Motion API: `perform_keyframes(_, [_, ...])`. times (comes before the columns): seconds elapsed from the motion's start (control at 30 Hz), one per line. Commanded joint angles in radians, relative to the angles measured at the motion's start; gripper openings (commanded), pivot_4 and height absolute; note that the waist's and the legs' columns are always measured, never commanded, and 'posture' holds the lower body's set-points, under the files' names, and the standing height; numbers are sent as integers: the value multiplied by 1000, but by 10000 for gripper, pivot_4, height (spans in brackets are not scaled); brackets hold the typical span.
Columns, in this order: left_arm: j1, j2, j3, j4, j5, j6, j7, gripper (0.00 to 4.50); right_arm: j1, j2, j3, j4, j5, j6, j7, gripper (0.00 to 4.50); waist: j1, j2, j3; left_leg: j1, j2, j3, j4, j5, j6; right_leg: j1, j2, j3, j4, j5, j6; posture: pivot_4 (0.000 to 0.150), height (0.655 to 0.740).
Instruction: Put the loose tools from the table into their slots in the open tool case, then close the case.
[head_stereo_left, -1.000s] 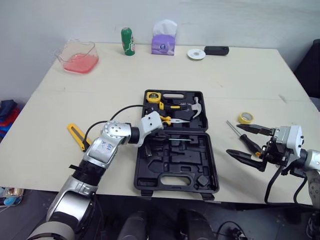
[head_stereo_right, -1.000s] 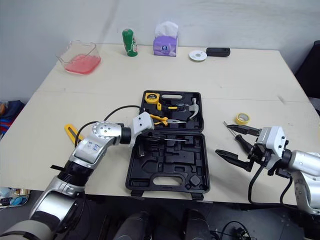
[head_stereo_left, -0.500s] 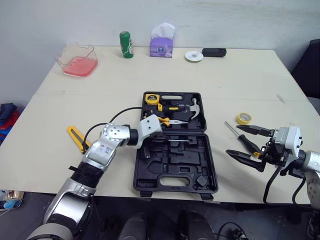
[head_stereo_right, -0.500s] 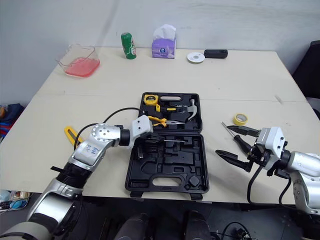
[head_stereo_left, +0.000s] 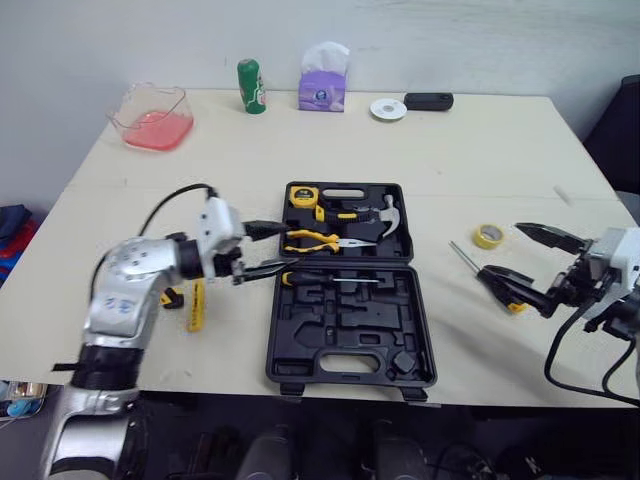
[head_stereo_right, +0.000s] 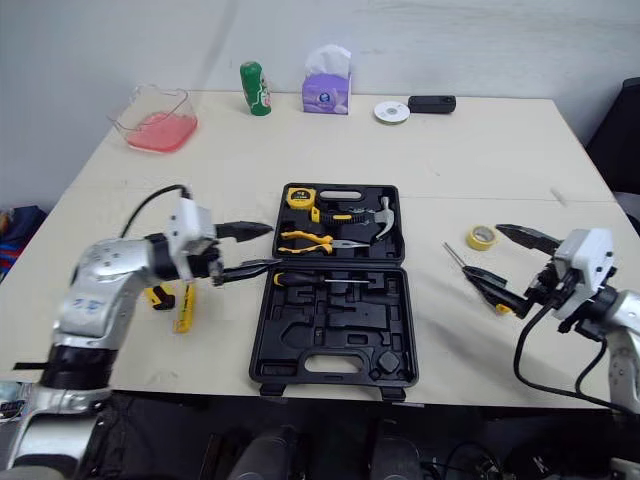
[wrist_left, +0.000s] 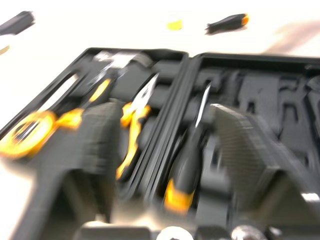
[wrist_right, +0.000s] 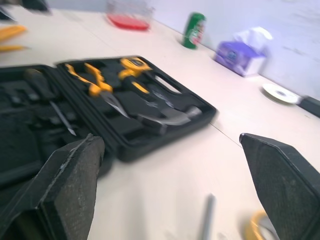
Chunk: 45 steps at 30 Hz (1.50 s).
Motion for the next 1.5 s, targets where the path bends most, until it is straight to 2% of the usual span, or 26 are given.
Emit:
perform_keyframes(0.03, [126,76,205,-54,-57,-8,26,44747,13,-50,-92,59,-18,-41,-3,45000,0,0,0,0,0,0,-1,0,0,0,-2,0,-1,0,0,1500,7400])
perform_keyframes(0.1, [243,123,331,-51,-56,-5,41,44747,29,-86,-127,130,-67,-37,-63,45000,-1,1,1,0,0,0,-3,0,0,0,-4,-1,-2,0,0,1500,7400])
perform_keyframes(0.2, [364,167,477,-17,-68,8,57,44747,43,-108,-170,213,-84,-88,-61,45000,2,1,2,0,0,1,-4,0,0,-1,-5,-2,-4,0,0,1500,7400])
perform_keyframes(0.4, [514,216,665,182,-41,-17,89,44747,53,-129,-228,414,-136,-174,-127,45000,1,2,3,1,0,1,-5,-3,1,-1,-8,-2,-8,0,0,1500,7400])
perform_keyframes(0.63, [588,239,734,368,16,-98,183,44747,70,-140,-264,565,-179,-262,-227,45000,-5,3,3,1,0,3,-7,-5,1,-3,-8,-1,-9,0,-1,1500,7400])
perform_keyframes(0.73, [626,234,724,377,21,-95,190,44747,86,-160,-252,594,-223,-211,-324,45000,-9,3,3,1,0,3,-7,-7,-1,-3,-9,-1,-9,-1,-1,1500,7400])
perform_keyframes(0.87, [623,216,717,332,-13,-91,197,44747,70,-154,-254,595,-195,-215,-312,45000,-11,3,3,0,0,4,-7,-9,-4,-5,-9,0,-8,-1,-1,1500,7400])
perform_keyframes(1.0, [601,208,704,287,-35,-100,192,44747,76,-137,-245,557,-179,-210,-288,45000,-21,3,3,0,0,4,-7,-10,-5,-5,-9,0,-8,-1,-1,1500,7400])
perform_keyframes(1.13, [561,200,683,227,-58,-73,217,44747,118,-123,-249,440,-135,-168,-232,45000,-22,3,3,0,0,4,-7,-9,-3,-5,-9,0,-8,-1,-1,1500,7400])
perform_keyframes(1.23, [541,187,641,108,-124,-28,175,44747,175,-127,-258,278,-66,-54,-177,45000,-22,4,4,0,0,4,-7,-8,-1,-5,-9,0,-8,-1,-1,1500,7400])
perform_keyframes(1.33, [555,163,589,-53,-244,-13,48,44747,217,-143,-255,129,4,100,-134,45000,-20,4,3,1,1,4,-7,-8,0,-4,-9,1,-8,0,0,1500,7400])
perform_keyframes(1.5, [467,193,414,-219,-334,113,6,44747,219,-206,-202,-86,65,379,-145,45000,-18,7,5,0,0,5,-7,-7,1,-4,-9,1,-8,0,-1,1500,7400])
